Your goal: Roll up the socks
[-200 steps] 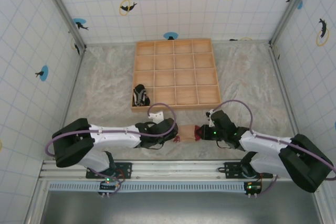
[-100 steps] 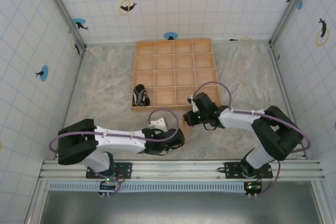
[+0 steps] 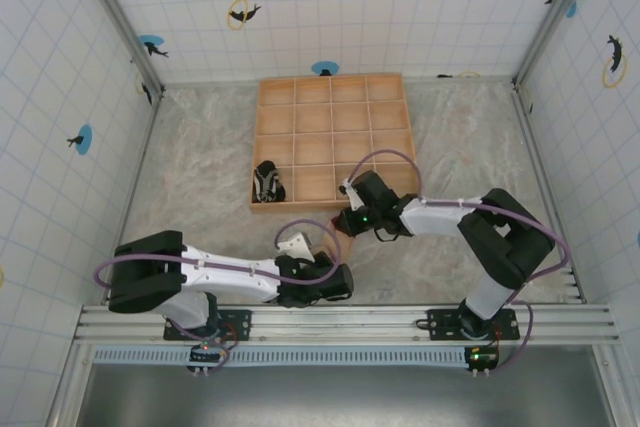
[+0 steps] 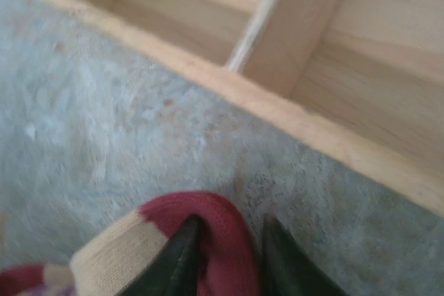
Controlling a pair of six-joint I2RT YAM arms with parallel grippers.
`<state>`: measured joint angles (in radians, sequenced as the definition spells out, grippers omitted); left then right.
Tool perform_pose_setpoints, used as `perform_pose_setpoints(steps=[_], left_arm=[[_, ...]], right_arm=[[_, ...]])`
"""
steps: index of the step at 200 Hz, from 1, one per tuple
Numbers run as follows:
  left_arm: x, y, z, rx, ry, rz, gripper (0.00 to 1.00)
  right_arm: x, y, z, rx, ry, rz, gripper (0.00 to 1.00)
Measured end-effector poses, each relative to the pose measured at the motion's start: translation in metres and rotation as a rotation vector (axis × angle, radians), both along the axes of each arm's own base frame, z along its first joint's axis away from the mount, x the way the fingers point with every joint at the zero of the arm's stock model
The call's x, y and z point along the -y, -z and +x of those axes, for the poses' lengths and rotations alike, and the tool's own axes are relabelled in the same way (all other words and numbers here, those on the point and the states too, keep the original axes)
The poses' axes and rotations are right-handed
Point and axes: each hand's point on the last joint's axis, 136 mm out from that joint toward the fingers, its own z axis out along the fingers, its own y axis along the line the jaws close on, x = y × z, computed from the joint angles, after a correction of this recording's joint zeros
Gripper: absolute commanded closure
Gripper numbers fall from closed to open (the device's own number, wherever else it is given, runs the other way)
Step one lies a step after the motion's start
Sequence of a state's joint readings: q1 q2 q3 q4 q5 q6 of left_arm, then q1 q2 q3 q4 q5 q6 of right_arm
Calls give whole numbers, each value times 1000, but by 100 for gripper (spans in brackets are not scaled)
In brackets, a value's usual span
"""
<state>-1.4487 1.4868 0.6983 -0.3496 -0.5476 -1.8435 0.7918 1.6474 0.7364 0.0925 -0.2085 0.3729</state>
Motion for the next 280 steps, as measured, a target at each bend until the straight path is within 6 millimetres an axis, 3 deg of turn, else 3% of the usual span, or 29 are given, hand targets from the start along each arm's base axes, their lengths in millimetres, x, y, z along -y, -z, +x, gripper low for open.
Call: perform_pose_setpoints(steps=[45, 76, 117, 172, 213, 280], left_arm=[[-4, 1, -1, -3, -11, 17, 100], [-6, 1, 2, -15, -18, 7, 100], [-12, -1, 11, -17, -26, 5, 100], [-6, -1, 12, -31, 3, 5, 100], [8, -1, 11, -45, 28, -5, 100], [14, 0, 9, -57, 38, -18, 100]], right_arm=[[20, -42, -20, 128, -18, 110, 24], [39, -65, -39, 244, -30, 187, 20], [59, -53, -85, 358, -109, 221, 20], [46, -37, -136, 552, -322, 199, 26], [36, -36, -138, 666, -354, 157, 32], [28, -14, -133, 679, -357, 98, 37]])
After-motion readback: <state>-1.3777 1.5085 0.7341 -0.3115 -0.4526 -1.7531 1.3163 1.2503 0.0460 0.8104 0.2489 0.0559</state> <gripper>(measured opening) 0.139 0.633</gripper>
